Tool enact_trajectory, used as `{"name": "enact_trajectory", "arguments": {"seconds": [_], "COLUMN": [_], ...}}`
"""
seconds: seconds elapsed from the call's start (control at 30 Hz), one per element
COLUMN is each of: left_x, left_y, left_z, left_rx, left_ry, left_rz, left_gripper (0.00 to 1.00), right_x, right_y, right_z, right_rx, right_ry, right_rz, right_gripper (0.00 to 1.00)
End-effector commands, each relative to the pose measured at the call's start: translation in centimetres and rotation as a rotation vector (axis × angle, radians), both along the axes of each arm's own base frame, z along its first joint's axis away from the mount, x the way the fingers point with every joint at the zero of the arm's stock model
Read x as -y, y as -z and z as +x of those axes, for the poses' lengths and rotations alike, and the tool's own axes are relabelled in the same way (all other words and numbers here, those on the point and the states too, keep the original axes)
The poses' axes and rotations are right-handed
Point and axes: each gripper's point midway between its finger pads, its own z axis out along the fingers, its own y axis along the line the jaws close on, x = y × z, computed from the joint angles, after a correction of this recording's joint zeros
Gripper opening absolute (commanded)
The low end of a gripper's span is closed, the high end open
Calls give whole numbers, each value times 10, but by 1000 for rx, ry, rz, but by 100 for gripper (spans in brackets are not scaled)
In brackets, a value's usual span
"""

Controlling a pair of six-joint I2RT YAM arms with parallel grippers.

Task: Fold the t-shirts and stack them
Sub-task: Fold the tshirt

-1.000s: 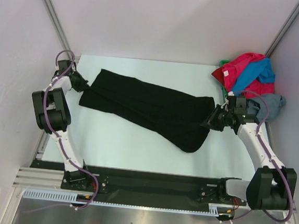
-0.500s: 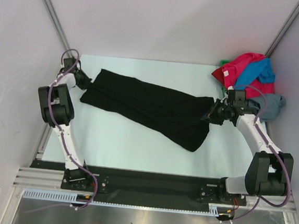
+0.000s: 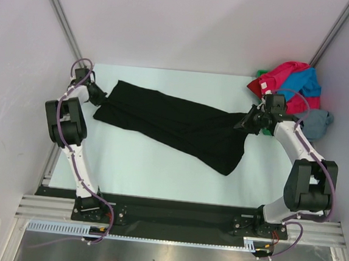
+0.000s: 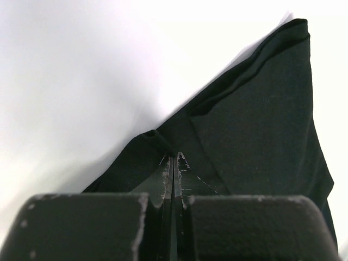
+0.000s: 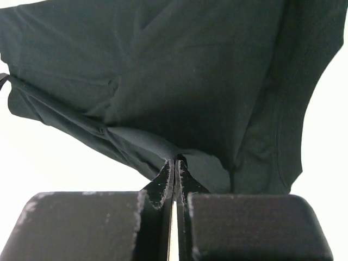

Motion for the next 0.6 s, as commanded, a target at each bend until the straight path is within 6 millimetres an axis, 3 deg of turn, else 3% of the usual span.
{"name": "enact_trajectory", "arguments": {"seconds": [0.0,0.33,0.57], "left_x": [-10,-11,-10], "left_y": [-21,-20,-16], "left_z": [18,19,21], "left_rx": [58,55,53], "left_ry": [-32,-39,-34], "left_rz": [34,41,25], "left_gripper": [0,0,0], "right_x": [-1,0,-6], "right_y": [-21,-40,-35], "right_z": [28,62,79], "right_rx": [90,138,126], "right_ry": [0,15,10], "right_rz": [13,16,35], "right_gripper": [0,0,0]}}
